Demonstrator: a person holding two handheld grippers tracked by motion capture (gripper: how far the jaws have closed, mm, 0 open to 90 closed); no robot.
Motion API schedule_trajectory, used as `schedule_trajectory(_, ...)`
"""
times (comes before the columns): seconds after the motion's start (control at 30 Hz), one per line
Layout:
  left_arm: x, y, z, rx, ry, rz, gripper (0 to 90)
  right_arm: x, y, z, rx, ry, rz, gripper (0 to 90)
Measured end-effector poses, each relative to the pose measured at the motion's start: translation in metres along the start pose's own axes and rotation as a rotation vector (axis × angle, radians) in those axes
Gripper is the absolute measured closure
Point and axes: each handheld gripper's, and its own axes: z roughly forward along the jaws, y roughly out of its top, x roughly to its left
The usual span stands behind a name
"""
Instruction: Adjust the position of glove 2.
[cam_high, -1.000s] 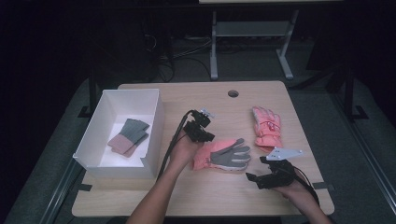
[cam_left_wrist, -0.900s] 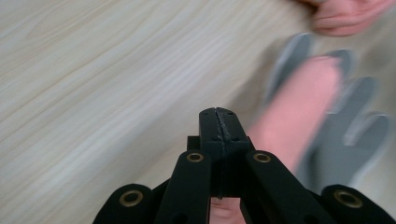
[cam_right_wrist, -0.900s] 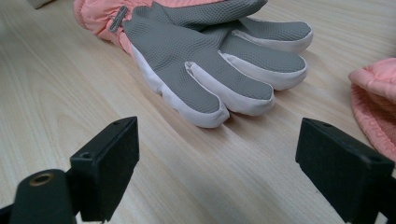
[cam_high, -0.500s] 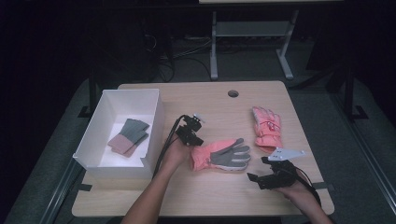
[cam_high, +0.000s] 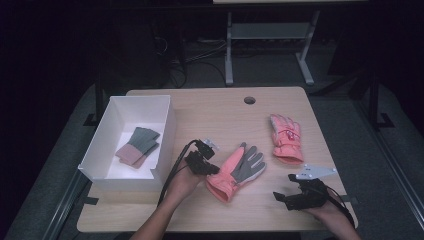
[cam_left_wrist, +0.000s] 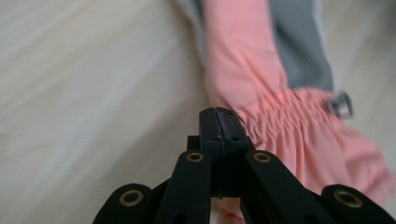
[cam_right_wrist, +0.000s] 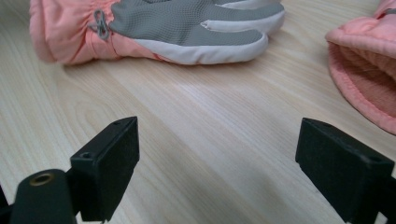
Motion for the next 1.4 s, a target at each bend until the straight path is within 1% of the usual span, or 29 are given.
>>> schedule_trajectory(0.03,-0.009,-0.001,0.001,-0.001,-0.027,0.019,90.0,0.0,0.0,-0.001,0.001,-0.003,-0.005,13.2)
schedule_trajectory(0.07,-0.012,0.0,0.001,0.004,-0.037,0.029,90.0,0.0,0.0,-0.002,0.003,-0.001,-0.005,13.2)
schedule_trajectory(0.1,-0.016,0.0,0.003,0.006,-0.045,0.04,90.0,0.001,0.0,-0.001,0.003,0.0,-0.005,13.2)
schedule_trajectory(0.13,-0.016,0.0,0.003,0.006,-0.045,0.04,90.0,0.001,0.0,-0.001,0.003,0.0,-0.005,13.2)
schedule_trajectory(0.2,-0.028,0.005,0.011,0.031,-0.064,0.086,90.0,0.002,0.0,-0.001,0.012,0.005,-0.013,13.2)
schedule_trajectory(0.23,-0.031,0.006,0.013,0.036,-0.068,0.095,90.0,0.003,0.0,-0.001,0.011,0.007,-0.012,13.2)
schedule_trajectory(0.27,-0.031,0.006,0.013,0.036,-0.068,0.095,90.0,0.004,0.0,-0.001,0.011,0.01,-0.016,13.2)
schedule_trajectory(0.33,-0.038,0.011,0.02,0.039,-0.081,0.111,90.0,0.005,0.001,-0.002,0.008,0.014,-0.02,13.2)
schedule_trajectory(0.43,-0.043,0.015,0.024,0.04,-0.089,0.119,90.0,0.006,0.0,-0.004,0.005,0.017,-0.024,13.2)
schedule_trajectory(0.5,-0.046,0.02,0.028,0.04,-0.094,0.133,90.0,0.007,-0.001,-0.006,0.005,0.025,-0.025,13.1)
schedule_trajectory(0.6,-0.051,0.025,0.033,0.035,-0.105,0.142,90.0,0.007,-0.002,-0.007,0.009,0.019,-0.032,13.0)
schedule_trajectory(0.63,-0.054,0.029,0.037,0.032,-0.111,0.157,90.0,0.006,-0.003,-0.007,0.01,0.018,-0.033,13.0)
schedule_trajectory(0.67,-0.054,0.029,0.037,0.032,-0.111,0.157,90.0,0.006,-0.003,-0.007,0.01,0.018,-0.033,13.0)
schedule_trajectory(0.7,-0.058,0.034,0.042,0.026,-0.125,0.163,90.0,0.005,-0.004,-0.006,0.017,0.018,-0.031,13.0)
schedule_trajectory(0.73,-0.058,0.034,0.042,0.026,-0.125,0.163,90.0,0.005,-0.004,-0.006,0.017,0.018,-0.031,13.0)
schedule_trajectory(0.8,-0.062,0.037,0.047,0.016,-0.145,0.177,90.0,0.003,-0.004,-0.006,0.017,0.013,-0.028,12.9)
schedule_trajectory(0.9,-0.061,0.036,0.046,0.023,-0.146,0.186,90.0,0.002,-0.004,-0.006,0.019,0.007,-0.021,11.7)
schedule_trajectory(0.93,-0.061,0.034,0.044,0.018,-0.142,0.186,90.0,0.001,-0.005,-0.006,0.02,0.006,-0.019,11.6)
schedule_trajectory(0.97,-0.057,0.028,0.036,0.003,-0.135,0.189,90.0,-0.001,-0.004,-0.007,0.02,0.002,-0.012,9.9)
schedule_trajectory(1.03,-0.052,0.021,0.026,-0.027,-0.14,0.177,89.9,-0.002,-0.004,-0.008,0.029,0.006,-0.004,9.8)
schedule_trajectory(1.1,-0.046,0.012,0.017,-0.051,-0.14,0.177,88.2,-0.003,-0.003,-0.009,0.04,-0.006,0.005,9.8)
schedule_trajectory(1.13,-0.043,0.006,0.013,-0.061,-0.133,0.173,83.2,-0.003,-0.002,-0.011,0.043,-0.002,0.013,9.8)
schedule_trajectory(1.17,-0.04,-0.002,0.007,-0.073,-0.131,0.173,81.8,-0.004,-0.001,-0.012,0.04,0.001,0.02,9.8)
schedule_trajectory(1.2,-0.04,-0.002,0.007,-0.073,-0.131,0.173,76.5,-0.004,-0.001,-0.012,0.04,0.001,0.02,9.8)
schedule_trajectory(1.23,-0.038,-0.006,0.004,-0.08,-0.127,0.174,76.5,-0.004,0.0,-0.012,0.047,0.005,0.029,9.8)
schedule_trajectory(1.27,-0.038,-0.01,0.002,-0.085,-0.123,0.174,73.3,-0.004,0.0,-0.012,0.053,0.005,0.033,9.8)
schedule_trajectory(1.33,-0.036,-0.017,-0.003,-0.093,-0.109,0.198,66.3,-0.004,0.001,-0.012,0.062,0.007,0.039,9.9)
schedule_trajectory(1.37,-0.036,-0.02,-0.004,-0.099,-0.101,0.192,61.5,-0.004,0.001,-0.012,0.069,0.006,0.045,10.1)
schedule_trajectory(1.4,-0.034,-0.024,-0.007,-0.09,-0.083,0.211,57.0,-0.005,0.002,-0.012,0.064,0.005,0.048,10.3)
